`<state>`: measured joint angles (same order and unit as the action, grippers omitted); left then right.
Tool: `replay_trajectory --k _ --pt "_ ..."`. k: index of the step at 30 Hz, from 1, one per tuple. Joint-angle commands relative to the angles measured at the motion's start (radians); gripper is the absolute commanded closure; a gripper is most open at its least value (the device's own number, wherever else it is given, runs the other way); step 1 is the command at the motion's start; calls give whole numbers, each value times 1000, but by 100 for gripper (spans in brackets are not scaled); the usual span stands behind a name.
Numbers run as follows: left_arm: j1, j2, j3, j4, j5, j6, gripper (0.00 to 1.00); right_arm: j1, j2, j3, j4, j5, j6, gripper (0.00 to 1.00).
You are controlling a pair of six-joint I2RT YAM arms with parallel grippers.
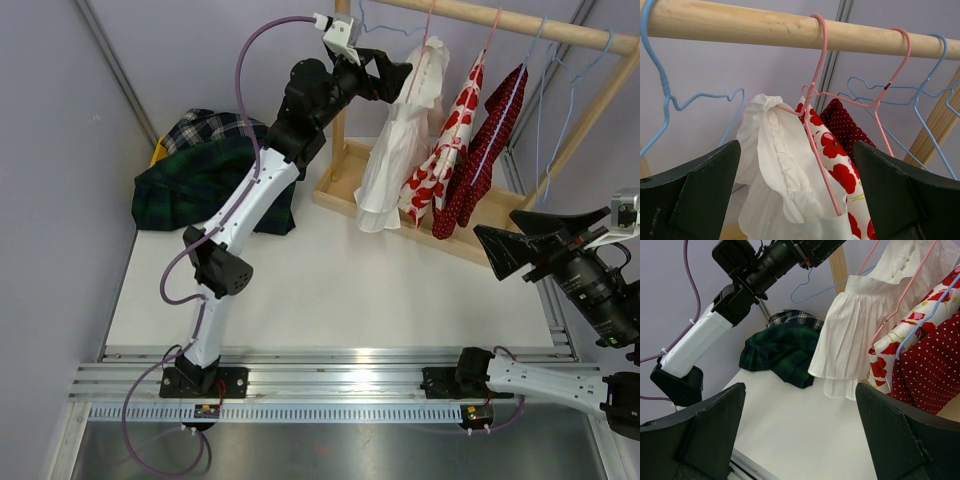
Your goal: Remove the skirt from the hanger
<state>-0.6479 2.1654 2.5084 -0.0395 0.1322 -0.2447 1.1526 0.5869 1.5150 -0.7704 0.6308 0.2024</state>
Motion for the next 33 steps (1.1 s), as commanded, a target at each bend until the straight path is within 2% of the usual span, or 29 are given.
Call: replay_trajectory --k 1,6,9,10,12,13,14,15,17,18,19,20,21,22,26,29,33 --pt "-6 59 49 159 35 -56 1 -1 -7 4 -12 50 -20 0" --pt "-25 120 67 190 46 -68 1 1 -10 -9 -6 116 -44 1" --pt "-41 56 -11 182 14 -33 4 1 82 16 71 191 -151 1" --pt "-45 13 -78 205 -47 -22 4 1 127 34 100 217 -257 0" --pt "-56 -169 -422 286 -129 -4 3 1 295 132 204 280 -424 0" --pt "-58 -240 -424 309 -167 -4 2 -1 353 169 244 293 -475 1" --pt "-58 -344 -553 319 -180 10 1 -1 460 250 325 309 -522 1" --pt "-58 -392 -589 310 -189 19 1 -1 509 293 354 311 -562 1" --pt "-58 -465 -641 218 -223 41 1 -25 639 408 432 300 -650 1" --pt "-59 -542 -680 179 -238 48 1 -52 684 457 419 255 -646 1" --pt "-59 -579 -713 129 -253 48 1 -94 729 518 377 219 -561 1" --pt "-62 -629 -753 115 -255 53 1 -193 822 660 246 172 -491 0" --pt "-64 -715 -843 107 -261 53 1 -255 868 730 182 64 -421 1" --pt "-64 -766 -885 98 -270 51 1 -290 910 787 139 32 -334 1" --pt "-64 -936 -1065 76 -289 48 1 -393 1132 1020 28 -34 -268 3" --pt "-65 -1019 -1131 35 -290 41 1 -487 1247 1154 -33 -43 -168 8" --pt "-65 -1111 -1210 -28 -286 25 1 -637 1289 1148 -47 -172 39 15"
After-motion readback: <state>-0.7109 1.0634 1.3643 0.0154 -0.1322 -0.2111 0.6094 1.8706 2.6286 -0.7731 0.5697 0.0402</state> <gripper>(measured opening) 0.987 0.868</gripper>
